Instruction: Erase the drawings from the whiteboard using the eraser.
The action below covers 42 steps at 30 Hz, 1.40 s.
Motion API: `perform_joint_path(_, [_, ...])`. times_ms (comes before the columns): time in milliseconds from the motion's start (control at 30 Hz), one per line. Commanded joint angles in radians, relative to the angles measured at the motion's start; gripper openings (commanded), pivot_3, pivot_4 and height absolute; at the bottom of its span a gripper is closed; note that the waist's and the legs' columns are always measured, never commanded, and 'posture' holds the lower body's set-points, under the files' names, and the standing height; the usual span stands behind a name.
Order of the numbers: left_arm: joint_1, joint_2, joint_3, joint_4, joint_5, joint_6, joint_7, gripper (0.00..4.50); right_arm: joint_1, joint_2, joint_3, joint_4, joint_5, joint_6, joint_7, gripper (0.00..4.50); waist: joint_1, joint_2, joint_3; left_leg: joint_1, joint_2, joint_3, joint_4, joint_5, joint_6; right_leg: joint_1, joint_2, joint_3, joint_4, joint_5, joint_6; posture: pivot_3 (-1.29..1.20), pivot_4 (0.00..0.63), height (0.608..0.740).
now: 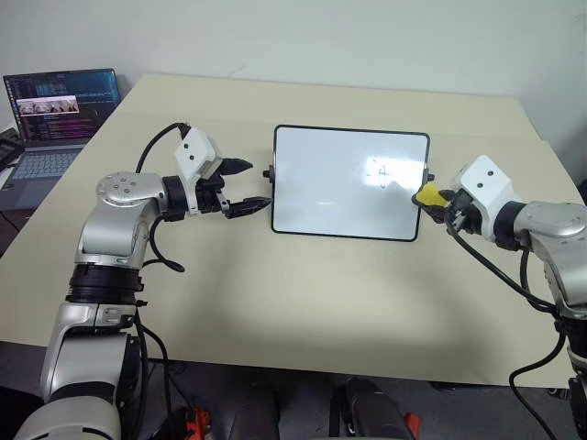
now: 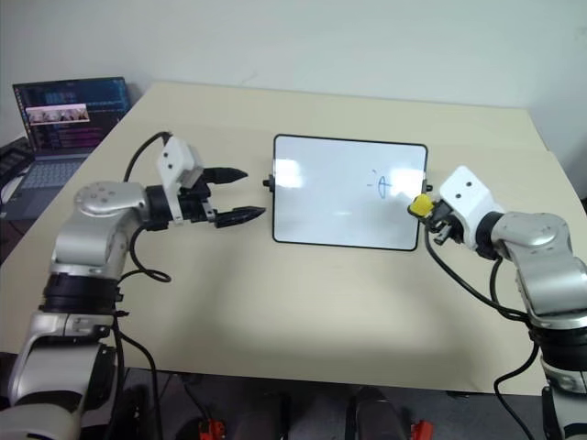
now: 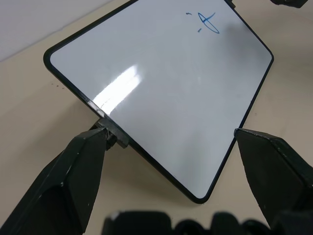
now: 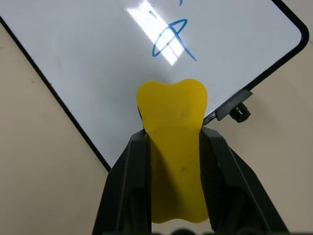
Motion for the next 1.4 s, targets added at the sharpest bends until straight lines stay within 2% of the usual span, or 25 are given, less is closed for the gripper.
perform_joint_path(33, [-0.002, 0.023, 0.032, -0.048, -0.019, 0.003, -0.006, 4.50, 0.000, -0.034, -0.060, 0.005, 0.017, -0.052, 0.004, 0.98, 0.001, 0.000, 0.000, 0.000, 0.000, 0.000, 0.000, 0.000, 0.000, 0.000, 0.000, 0.000, 0.000, 0.000, 0.000, 0.00, 0.150, 0.740])
perform_joint_path(400, [0.003, 0.029, 0.025, -0.048, -0.015, 0.004, -0.011, 4.50, 0.019, -0.049, -0.071, 0.023, 0.027, -0.075, -0.004, 0.98, 0.001, 0.000, 0.000, 0.000, 0.000, -0.001, 0.000, 0.000, 0.000, 0.000, 0.000, -0.001, 0.001, 0.000, 0.000, 0.00, 0.150, 0.740])
perform_joint_path(567, [0.003, 0.022, 0.021, -0.050, -0.015, 0.003, -0.010, 4.50, -0.009, -0.023, -0.063, 0.028, 0.045, -0.078, -0.024, 0.98, 0.001, 0.000, 0.000, 0.000, 0.000, -0.001, 0.001, 0.000, 0.000, 0.001, 0.000, -0.001, 0.001, 0.000, 0.000, 0.00, 0.150, 0.740])
perform_joint_path(667, [0.007, 0.016, 0.019, -0.056, -0.016, 0.002, -0.009, 4.50, -0.068, 0.031, -0.048, 0.059, 0.049, -0.081, -0.070, 0.98, -0.002, 0.000, 0.000, 0.000, 0.000, -0.001, 0.001, 0.000, 0.000, 0.001, 0.000, -0.001, 0.002, 0.000, 0.000, 0.00, 0.150, 0.740])
perform_joint_path(833, [0.023, -0.017, 0.009, -0.077, -0.019, 0.003, 0.008, 4.50, -0.249, 0.208, 0.067, 0.226, -0.059, -0.067, -0.251, 0.98, -0.005, 0.000, 0.000, 0.001, 0.000, -0.001, 0.003, 0.002, -0.003, 0.000, 0.000, -0.001, 0.007, 0.000, 0.000, 0.00, 0.150, 0.740])
perform_joint_path(1000, [0.021, -0.033, -0.002, -0.080, -0.015, 0.006, 0.006, 4.50, -0.372, 0.362, 0.107, 0.431, -0.140, -0.095, -0.427, 0.98, -0.003, 0.000, 0.000, 0.001, 0.000, -0.002, 0.004, 0.003, -0.004, 0.000, 0.000, -0.002, 0.009, -0.001, -0.001, 0.00, 0.150, 0.740])
perform_joint_path(1267, [0.014, -0.029, 0.001, -0.081, -0.015, 0.012, 0.001, 4.50, -0.405, 0.412, 0.159, 0.575, -0.219, -0.089, -0.514, 0.98, -0.001, 0.000, 0.000, 0.001, 0.000, -0.003, 0.011, 0.002, -0.003, 0.000, -0.001, -0.004, 0.016, -0.001, -0.001, 0.00, 0.150, 0.740])
perform_joint_path(1400, [0.020, -0.027, 0.004, -0.086, -0.017, 0.015, 0.004, 4.50, -0.329, 0.461, 0.286, 0.541, -0.247, -0.050, -0.449, 0.98, -0.003, 0.000, -0.001, 0.007, 0.000, -0.005, 0.016, 0.001, -0.002, 0.009, 0.000, -0.005, 0.019, -0.001, -0.001, 0.00, 0.150, 0.740])
